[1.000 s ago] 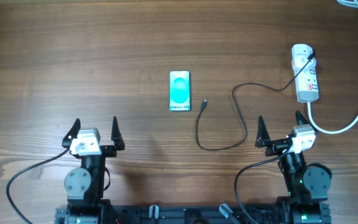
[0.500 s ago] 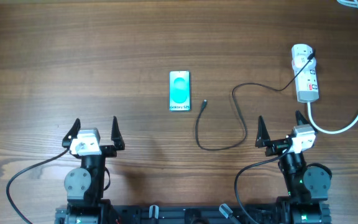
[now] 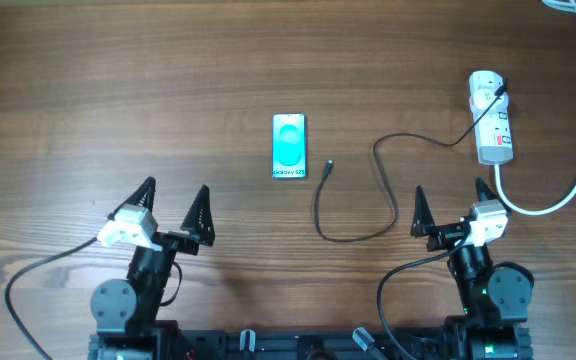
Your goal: Plug charger to phone and switch on socket
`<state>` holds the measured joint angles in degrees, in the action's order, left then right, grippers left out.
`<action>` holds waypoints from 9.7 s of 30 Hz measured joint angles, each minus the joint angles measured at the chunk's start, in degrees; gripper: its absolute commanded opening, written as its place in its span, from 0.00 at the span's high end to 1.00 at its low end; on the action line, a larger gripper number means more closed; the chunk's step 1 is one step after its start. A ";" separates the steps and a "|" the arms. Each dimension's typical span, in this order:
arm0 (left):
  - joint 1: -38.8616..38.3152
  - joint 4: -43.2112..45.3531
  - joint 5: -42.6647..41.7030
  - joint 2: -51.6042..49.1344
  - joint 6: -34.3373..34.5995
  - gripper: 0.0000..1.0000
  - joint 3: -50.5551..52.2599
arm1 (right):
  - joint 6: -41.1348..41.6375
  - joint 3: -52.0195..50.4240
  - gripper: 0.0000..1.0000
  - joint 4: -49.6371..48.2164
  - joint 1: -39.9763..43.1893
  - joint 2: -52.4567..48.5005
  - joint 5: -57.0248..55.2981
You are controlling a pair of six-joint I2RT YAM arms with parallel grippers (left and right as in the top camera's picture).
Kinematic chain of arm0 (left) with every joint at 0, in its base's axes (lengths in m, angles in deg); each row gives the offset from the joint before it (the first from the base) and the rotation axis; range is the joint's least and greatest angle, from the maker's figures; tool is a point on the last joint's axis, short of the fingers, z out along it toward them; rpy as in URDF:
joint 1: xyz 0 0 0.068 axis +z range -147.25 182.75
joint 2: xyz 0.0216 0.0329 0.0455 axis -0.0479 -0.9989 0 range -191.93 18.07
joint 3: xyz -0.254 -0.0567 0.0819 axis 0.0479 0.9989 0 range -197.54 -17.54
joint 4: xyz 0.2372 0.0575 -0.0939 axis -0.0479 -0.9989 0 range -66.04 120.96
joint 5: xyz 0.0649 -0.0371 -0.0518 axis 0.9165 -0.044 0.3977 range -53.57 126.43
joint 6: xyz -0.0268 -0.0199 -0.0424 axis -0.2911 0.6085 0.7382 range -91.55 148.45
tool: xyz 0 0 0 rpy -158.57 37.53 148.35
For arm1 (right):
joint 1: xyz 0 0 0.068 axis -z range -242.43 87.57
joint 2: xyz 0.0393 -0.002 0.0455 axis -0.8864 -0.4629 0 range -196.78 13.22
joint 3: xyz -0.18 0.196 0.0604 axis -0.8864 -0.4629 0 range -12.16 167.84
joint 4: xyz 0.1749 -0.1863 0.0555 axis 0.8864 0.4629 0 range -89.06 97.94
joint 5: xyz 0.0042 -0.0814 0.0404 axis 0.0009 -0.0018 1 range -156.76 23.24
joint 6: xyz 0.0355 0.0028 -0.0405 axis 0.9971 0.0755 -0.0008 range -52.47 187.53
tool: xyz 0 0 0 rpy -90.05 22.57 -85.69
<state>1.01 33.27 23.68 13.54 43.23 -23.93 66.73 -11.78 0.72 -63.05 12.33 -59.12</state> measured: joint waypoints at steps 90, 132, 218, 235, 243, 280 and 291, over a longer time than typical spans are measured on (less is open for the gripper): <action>-20.46 -64.17 -4.28 -76.02 12.87 0.01 -69.61 | 0.00 -0.02 0.00 0.02 0.00 0.11 0.00; -24.06 -67.65 9.79 -114.20 16.61 0.00 -94.77 | 0.00 -0.02 0.00 0.02 0.00 0.15 -0.02; -27.47 -54.75 13.60 -126.07 10.08 0.12 -94.60 | 0.00 -0.02 0.00 0.02 0.00 0.15 -0.02; -28.94 -56.22 16.00 -126.07 11.47 0.00 -94.36 | 0.00 -0.02 0.00 0.02 0.00 0.15 -0.02; -29.03 -56.41 16.15 -126.07 12.59 0.02 -94.33 | 0.00 -0.02 0.00 0.02 0.00 0.15 0.00; -28.89 -61.66 9.33 -118.18 14.93 0.28 -93.18 | 0.00 -0.02 0.00 0.02 0.00 0.15 0.00; -23.98 -64.61 -13.53 -111.60 15.15 0.28 -93.18 | 0.00 -0.02 0.00 0.02 0.00 0.15 0.00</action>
<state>-22.97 -31.34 10.15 -98.06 58.38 -117.10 66.73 -11.80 0.74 -63.05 12.49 -59.12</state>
